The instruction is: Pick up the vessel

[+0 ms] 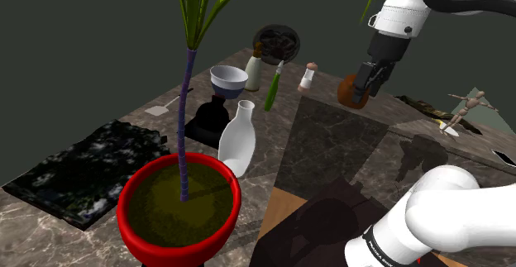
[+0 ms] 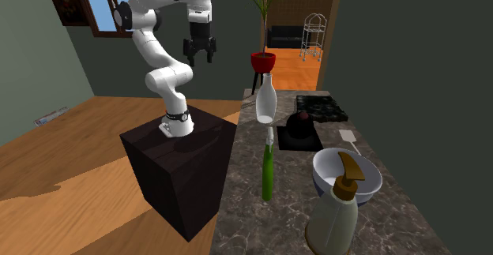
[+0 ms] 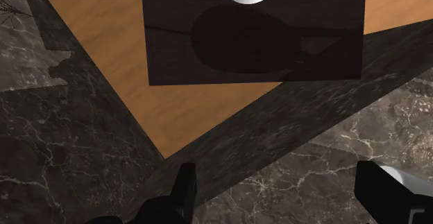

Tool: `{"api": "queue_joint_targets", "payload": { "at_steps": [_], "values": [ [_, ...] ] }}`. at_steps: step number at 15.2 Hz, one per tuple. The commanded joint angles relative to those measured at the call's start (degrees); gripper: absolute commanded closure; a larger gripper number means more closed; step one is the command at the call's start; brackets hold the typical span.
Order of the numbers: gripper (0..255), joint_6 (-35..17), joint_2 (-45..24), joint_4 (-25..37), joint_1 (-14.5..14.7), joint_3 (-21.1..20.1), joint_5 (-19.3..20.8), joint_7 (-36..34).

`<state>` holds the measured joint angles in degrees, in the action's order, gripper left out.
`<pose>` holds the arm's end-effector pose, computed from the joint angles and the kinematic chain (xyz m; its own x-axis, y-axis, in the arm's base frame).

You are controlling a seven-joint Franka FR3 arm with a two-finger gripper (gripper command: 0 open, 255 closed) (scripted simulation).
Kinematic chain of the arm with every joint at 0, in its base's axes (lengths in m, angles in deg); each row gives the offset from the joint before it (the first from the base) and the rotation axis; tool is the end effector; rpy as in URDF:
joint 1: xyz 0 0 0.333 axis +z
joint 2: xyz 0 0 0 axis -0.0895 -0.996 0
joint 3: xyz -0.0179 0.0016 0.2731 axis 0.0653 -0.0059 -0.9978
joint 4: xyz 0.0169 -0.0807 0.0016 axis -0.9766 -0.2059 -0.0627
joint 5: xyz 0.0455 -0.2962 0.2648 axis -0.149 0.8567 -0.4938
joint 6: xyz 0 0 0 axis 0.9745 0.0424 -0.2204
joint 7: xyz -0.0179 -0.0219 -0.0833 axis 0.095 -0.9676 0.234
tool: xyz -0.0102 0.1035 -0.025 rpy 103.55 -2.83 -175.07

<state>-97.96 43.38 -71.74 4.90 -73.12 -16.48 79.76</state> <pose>0.3192 -0.0053 0.5753 0.9967 -0.0096 -0.0804 -0.0062 -0.9991 0.0423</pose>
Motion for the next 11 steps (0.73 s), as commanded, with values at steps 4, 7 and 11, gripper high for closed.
{"api": "queue_joint_targets", "payload": {
  "at_steps": [4, 7, 11],
  "values": [
    [0, -4.1, -6.1, 1.5, 0.7, 0.3, -1.8, 0.1],
    [0, -7.6, -12.5, 3.8, 1.4, 0.5, -3.6, 0.4],
    [0, -11.6, -21.1, 7.7, 2.4, 0.8, -6.1, 1.2]
  ]
}}
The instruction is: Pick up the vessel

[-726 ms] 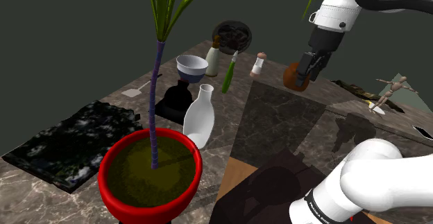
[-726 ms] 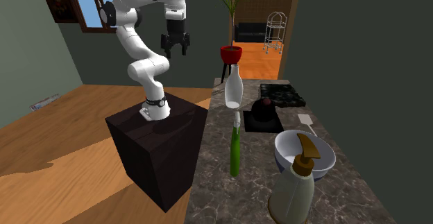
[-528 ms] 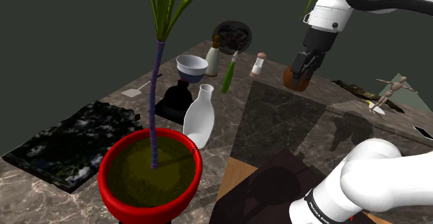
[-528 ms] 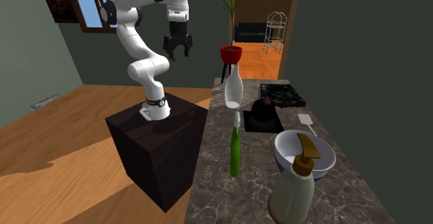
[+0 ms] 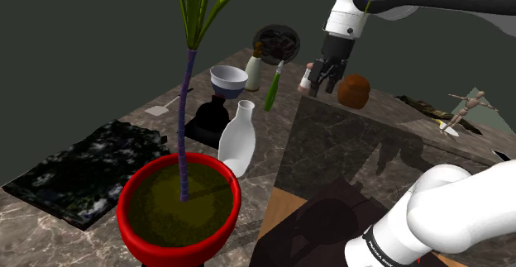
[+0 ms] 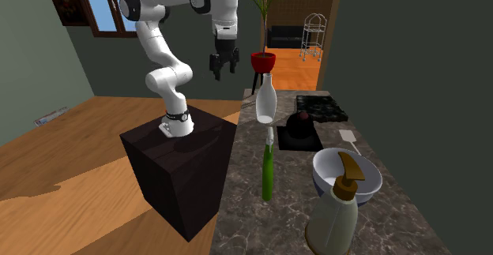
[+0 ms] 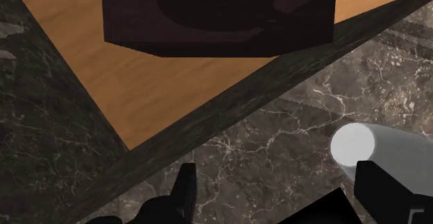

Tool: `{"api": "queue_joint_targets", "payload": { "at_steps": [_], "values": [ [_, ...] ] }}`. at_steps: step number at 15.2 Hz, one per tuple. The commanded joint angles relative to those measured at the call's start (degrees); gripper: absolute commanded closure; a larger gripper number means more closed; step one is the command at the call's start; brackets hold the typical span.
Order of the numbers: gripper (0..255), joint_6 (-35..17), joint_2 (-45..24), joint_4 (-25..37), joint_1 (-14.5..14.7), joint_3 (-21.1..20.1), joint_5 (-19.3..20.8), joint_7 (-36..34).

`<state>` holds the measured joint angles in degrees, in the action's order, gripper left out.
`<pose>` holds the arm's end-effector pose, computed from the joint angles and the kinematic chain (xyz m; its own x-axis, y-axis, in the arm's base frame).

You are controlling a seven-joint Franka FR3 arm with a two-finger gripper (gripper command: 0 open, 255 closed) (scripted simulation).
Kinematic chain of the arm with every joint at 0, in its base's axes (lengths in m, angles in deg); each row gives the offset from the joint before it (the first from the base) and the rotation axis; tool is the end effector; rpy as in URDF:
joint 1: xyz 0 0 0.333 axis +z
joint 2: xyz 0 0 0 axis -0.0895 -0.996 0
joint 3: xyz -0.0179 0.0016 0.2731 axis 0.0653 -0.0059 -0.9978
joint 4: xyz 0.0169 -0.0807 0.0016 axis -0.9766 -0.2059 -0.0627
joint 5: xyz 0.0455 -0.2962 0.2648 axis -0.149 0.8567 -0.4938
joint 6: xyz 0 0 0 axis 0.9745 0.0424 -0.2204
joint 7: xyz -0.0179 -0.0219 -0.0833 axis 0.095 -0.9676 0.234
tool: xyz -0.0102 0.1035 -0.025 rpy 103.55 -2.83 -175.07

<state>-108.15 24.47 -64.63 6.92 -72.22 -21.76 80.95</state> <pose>0.4178 0.0122 0.5257 0.9935 0.0383 -0.1074 0.0320 -0.9977 -0.0594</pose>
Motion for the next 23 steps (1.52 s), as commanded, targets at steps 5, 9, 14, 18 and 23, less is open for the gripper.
{"api": "queue_joint_targets", "payload": {
  "at_steps": [5, 9, 14, 18, 23],
  "values": [
    [0, -4.9, -13.2, 7.2, 1.5, 0.1, -4.2, 1.3],
    [0, -6.4, -22.0, 13.8, 2.3, 0.1, -6.9, 2.4],
    [0, -6.7, -33.4, 23.9, 2.9, -0.4, -10.4, 3.7],
    [0, -5.6, -42.8, 33.8, 3.1, -1.1, -12.9, 4.2],
    [0, -2.3, -55.8, 49.5, 3.1, -2.4, -15.4, 4.0]
  ]
}}
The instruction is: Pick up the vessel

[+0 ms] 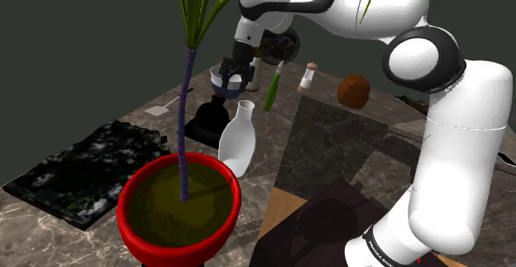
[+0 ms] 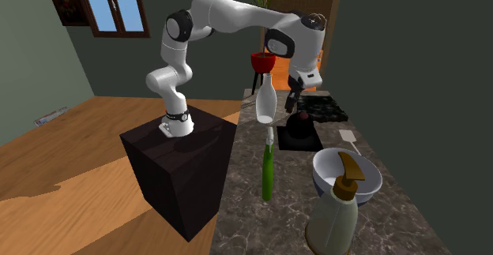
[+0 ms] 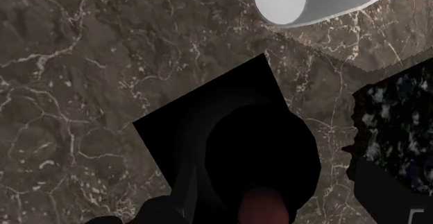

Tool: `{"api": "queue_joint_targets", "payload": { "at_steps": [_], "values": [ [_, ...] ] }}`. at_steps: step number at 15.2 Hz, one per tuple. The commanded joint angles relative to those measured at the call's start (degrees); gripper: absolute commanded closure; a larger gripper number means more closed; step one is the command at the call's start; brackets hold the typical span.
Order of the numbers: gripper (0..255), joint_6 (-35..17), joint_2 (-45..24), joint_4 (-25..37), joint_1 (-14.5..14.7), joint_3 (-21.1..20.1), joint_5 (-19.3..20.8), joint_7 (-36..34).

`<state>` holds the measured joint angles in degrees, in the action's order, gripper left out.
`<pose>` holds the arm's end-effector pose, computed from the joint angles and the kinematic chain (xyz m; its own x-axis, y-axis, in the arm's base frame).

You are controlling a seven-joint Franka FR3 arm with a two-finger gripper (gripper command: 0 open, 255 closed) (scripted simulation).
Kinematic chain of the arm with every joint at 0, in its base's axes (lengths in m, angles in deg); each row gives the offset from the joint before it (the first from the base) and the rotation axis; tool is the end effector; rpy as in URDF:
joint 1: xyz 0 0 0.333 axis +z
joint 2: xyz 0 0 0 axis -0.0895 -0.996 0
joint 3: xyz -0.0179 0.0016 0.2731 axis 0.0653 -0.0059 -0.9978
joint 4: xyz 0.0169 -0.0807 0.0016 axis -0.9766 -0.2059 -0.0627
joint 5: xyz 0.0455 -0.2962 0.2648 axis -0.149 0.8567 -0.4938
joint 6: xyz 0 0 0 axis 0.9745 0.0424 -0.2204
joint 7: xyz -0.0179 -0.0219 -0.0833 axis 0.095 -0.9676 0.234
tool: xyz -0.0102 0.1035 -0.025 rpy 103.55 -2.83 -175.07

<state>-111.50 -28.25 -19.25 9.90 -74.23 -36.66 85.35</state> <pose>0.6501 0.0969 0.4090 0.9741 0.1678 -0.1514 0.1122 -0.9406 -0.3204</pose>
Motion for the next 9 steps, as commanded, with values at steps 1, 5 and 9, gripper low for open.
{"api": "queue_joint_targets", "payload": {
  "at_steps": [1, 5, 9],
  "values": [
    [0, 2.1, -6.0, 7.9, 0.2, -0.7, -0.9, -0.7],
    [0, 3.0, -11.9, 14.6, 0.3, -1.3, -1.6, -0.9],
    [0, 0.2, -12.1, 11.9, 0.4, -1.3, -1.7, 0.0]
  ]
}}
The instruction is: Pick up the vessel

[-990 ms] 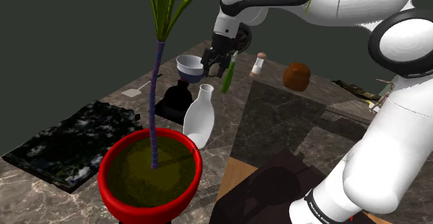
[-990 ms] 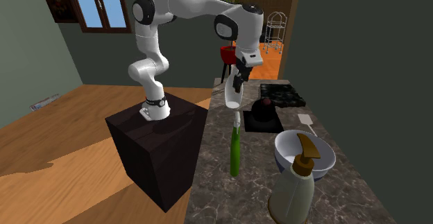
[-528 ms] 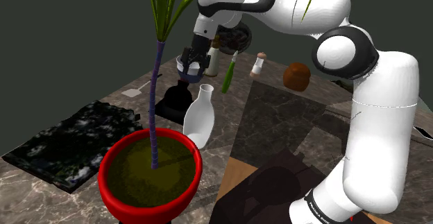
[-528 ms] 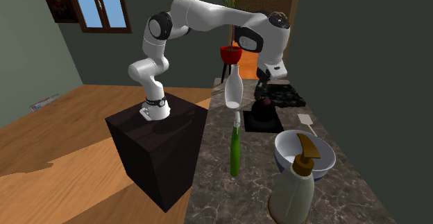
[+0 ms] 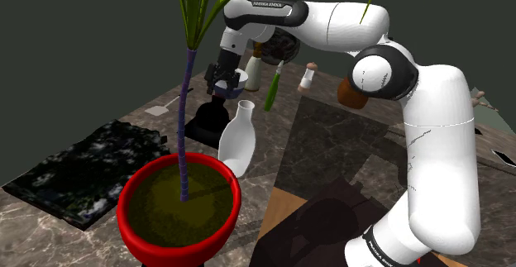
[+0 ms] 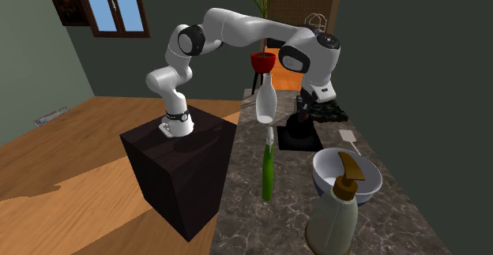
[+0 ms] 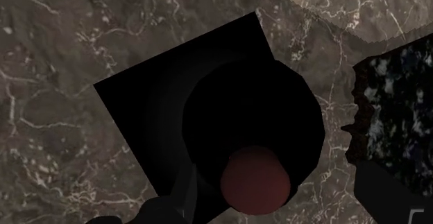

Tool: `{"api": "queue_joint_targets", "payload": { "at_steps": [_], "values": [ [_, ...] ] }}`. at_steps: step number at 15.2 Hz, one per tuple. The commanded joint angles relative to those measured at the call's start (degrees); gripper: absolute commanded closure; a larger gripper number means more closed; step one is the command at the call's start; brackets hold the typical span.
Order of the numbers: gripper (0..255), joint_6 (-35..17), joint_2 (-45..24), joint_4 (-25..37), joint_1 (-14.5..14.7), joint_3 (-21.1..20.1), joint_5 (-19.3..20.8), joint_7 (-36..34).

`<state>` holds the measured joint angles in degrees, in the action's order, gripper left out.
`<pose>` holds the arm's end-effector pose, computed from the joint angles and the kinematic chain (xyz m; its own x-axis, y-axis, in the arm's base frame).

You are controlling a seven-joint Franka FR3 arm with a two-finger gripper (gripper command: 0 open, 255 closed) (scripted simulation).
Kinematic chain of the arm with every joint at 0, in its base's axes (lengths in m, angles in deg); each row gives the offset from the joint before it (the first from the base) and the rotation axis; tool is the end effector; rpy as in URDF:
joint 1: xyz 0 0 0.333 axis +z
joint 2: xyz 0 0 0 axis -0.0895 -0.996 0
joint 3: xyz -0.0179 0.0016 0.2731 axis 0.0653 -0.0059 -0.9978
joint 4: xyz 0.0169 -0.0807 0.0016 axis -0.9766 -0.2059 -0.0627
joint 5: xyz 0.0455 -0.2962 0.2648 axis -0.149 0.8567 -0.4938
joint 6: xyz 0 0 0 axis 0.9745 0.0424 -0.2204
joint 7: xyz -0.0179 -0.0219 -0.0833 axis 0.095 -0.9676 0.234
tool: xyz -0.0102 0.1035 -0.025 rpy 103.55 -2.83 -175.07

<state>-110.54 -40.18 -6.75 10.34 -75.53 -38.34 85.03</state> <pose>0.6869 0.1202 0.3708 0.9693 0.1905 -0.1556 0.1230 -0.9233 -0.3638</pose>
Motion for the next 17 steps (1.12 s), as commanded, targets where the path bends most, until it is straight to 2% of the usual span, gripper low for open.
{"api": "queue_joint_targets", "payload": {
  "at_steps": [1, 3, 4, 13, 17],
  "values": [
    [0, -1.4, -0.3, -1.2, 0.0, 0.0, 0.0, 0.6],
    [0, -1.8, -0.3, -1.6, 0.0, 0.1, -0.1, 0.7],
    [255, -1.7, -0.3, -1.5, 0.0, 0.0, -0.1, 0.7],
    [255, -1.8, -0.3, -1.6, 0.0, 0.1, -0.1, 0.7],
    [255, 0.9, 0.0, 1.0, -0.1, 0.0, 0.0, -0.2]
  ]
}}
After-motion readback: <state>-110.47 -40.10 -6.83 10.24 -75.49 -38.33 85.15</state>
